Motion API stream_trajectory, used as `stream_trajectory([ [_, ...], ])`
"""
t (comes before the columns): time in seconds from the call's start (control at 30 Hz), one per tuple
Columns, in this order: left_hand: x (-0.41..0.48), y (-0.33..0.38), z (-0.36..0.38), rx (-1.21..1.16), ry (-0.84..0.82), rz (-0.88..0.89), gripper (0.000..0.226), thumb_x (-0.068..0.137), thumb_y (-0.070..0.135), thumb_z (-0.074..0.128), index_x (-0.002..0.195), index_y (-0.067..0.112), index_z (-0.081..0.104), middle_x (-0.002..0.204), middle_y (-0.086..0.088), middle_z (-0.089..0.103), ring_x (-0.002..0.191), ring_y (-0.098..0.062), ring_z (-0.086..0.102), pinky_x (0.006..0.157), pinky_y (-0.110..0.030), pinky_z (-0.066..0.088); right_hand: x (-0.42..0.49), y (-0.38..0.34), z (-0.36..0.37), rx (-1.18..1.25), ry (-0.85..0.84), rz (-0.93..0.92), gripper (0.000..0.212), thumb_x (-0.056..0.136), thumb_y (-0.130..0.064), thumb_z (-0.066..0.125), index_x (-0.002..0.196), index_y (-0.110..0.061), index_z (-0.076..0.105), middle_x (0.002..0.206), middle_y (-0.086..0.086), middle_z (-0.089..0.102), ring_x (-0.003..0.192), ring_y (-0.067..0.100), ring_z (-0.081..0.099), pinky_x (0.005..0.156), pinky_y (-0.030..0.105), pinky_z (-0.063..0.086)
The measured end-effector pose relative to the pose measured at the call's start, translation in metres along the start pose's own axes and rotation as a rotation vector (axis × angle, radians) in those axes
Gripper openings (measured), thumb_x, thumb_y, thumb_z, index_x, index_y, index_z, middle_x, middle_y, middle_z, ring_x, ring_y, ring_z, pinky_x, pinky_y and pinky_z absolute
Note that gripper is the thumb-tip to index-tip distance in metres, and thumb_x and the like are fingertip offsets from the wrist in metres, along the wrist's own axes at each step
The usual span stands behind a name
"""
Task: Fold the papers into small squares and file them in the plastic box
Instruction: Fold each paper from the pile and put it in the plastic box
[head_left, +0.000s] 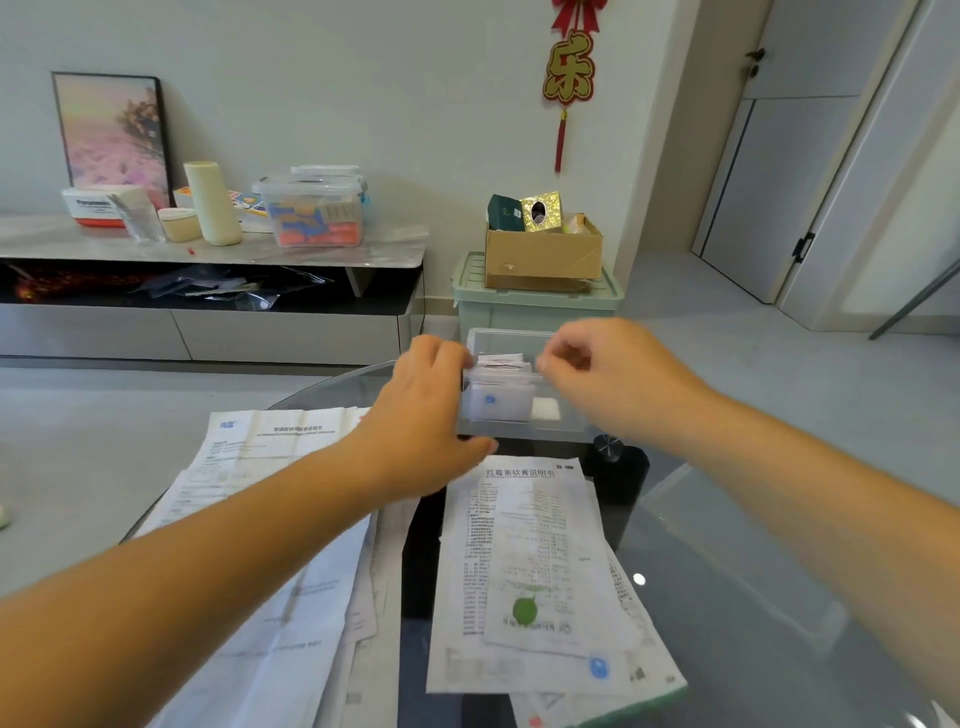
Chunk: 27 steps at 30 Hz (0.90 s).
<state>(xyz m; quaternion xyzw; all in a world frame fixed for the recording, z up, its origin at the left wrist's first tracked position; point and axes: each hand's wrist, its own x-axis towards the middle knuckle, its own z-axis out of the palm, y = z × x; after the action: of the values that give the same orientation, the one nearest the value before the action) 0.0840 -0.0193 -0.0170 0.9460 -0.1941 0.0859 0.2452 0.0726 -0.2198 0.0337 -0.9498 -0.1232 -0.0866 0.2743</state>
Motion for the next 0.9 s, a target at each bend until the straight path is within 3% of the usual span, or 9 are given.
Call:
stream_trajectory([
  [0.1, -0.058, 0.020, -0.009, 0.090, -0.146, 0.132, 0.047, 0.090, 0.052, 0.066, 0.130, 0.038, 0.046, 0.134, 0.018, 0.047, 0.117, -0.001, 0.045, 0.102, -0.021, 0.042, -0.073, -0.005, -0.004, 0.002, -0.274, -0.033, 0.017, 0.093, -0.044, 0.063, 0.106, -0.036, 0.070, 0.104, -0.024, 0.064, 0.094, -0.007, 0.058, 0.089, 0.025, 0.051],
  [0.2, -0.108, 0.037, -0.004, 0.176, -0.346, 0.234, 0.055, 0.090, 0.060, 0.058, 0.139, 0.039, 0.043, 0.139, 0.021, 0.046, 0.123, -0.002, 0.045, 0.107, -0.022, 0.037, -0.130, -0.003, 0.004, -0.145, -0.463, -0.044, 0.049, 0.089, -0.057, 0.062, 0.134, -0.040, 0.053, 0.144, -0.026, 0.042, 0.129, -0.008, 0.036, 0.111, 0.021, 0.031],
  [0.3, -0.128, 0.043, 0.009, 0.171, -0.378, 0.227, 0.063, 0.093, 0.058, 0.057, 0.148, 0.034, 0.038, 0.145, 0.016, 0.046, 0.129, -0.007, 0.044, 0.109, -0.025, 0.035, -0.156, 0.001, 0.018, -0.152, -0.478, -0.027, 0.067, 0.089, -0.057, 0.063, 0.148, -0.039, 0.038, 0.156, -0.022, 0.030, 0.141, 0.000, 0.024, 0.116, 0.024, 0.026],
  [0.43, -0.133, 0.052, 0.012, 0.237, -0.296, 0.241, 0.054, 0.095, 0.051, 0.058, 0.145, 0.034, 0.044, 0.139, 0.012, 0.056, 0.127, -0.010, 0.049, 0.109, -0.029, 0.037, -0.171, 0.006, 0.035, -0.131, -0.292, -0.011, 0.063, 0.086, -0.054, 0.069, 0.142, -0.035, 0.048, 0.137, -0.015, 0.052, 0.126, 0.004, 0.043, 0.102, 0.025, 0.042],
  [0.63, -0.146, 0.065, 0.002, 0.149, -0.322, 0.126, 0.021, 0.098, 0.043, 0.058, 0.113, 0.032, 0.067, 0.122, 0.013, 0.064, 0.110, -0.008, 0.057, 0.096, -0.029, 0.049, -0.189, 0.006, 0.037, -0.123, -0.228, -0.033, 0.028, 0.094, -0.047, 0.060, 0.119, -0.034, 0.066, 0.118, -0.018, 0.062, 0.113, 0.003, 0.050, 0.095, 0.026, 0.047],
  [0.73, -0.161, 0.074, -0.004, 0.045, -0.287, 0.094, 0.014, 0.099, 0.045, 0.054, 0.106, 0.035, 0.062, 0.113, 0.014, 0.065, 0.100, -0.006, 0.058, 0.090, -0.029, 0.052, -0.202, 0.000, 0.032, 0.012, -0.172, 0.011, 0.015, 0.097, -0.040, 0.058, 0.104, -0.035, 0.070, 0.107, -0.019, 0.063, 0.103, 0.000, 0.054, 0.087, 0.020, 0.046],
  [0.8, -0.176, 0.080, -0.007, -0.019, -0.272, 0.096, 0.008, 0.101, 0.045, 0.049, 0.101, 0.038, 0.052, 0.097, 0.015, 0.064, 0.085, -0.006, 0.059, 0.079, -0.027, 0.053, -0.213, -0.005, 0.029, 0.127, -0.162, 0.063, 0.008, 0.097, -0.036, 0.059, 0.096, -0.035, 0.066, 0.100, -0.018, 0.063, 0.095, 0.001, 0.059, 0.079, 0.016, 0.046],
  [0.9, -0.193, 0.087, -0.005, -0.033, -0.286, 0.105, 0.012, 0.104, 0.044, 0.041, 0.096, 0.035, 0.040, 0.076, 0.013, 0.055, 0.069, -0.008, 0.054, 0.061, -0.021, 0.040, -0.224, -0.006, 0.032, 0.287, -0.191, 0.122, 0.010, 0.098, -0.033, 0.060, 0.089, -0.033, 0.055, 0.082, -0.018, 0.064, 0.076, 0.001, 0.059, 0.069, 0.016, 0.047],
])
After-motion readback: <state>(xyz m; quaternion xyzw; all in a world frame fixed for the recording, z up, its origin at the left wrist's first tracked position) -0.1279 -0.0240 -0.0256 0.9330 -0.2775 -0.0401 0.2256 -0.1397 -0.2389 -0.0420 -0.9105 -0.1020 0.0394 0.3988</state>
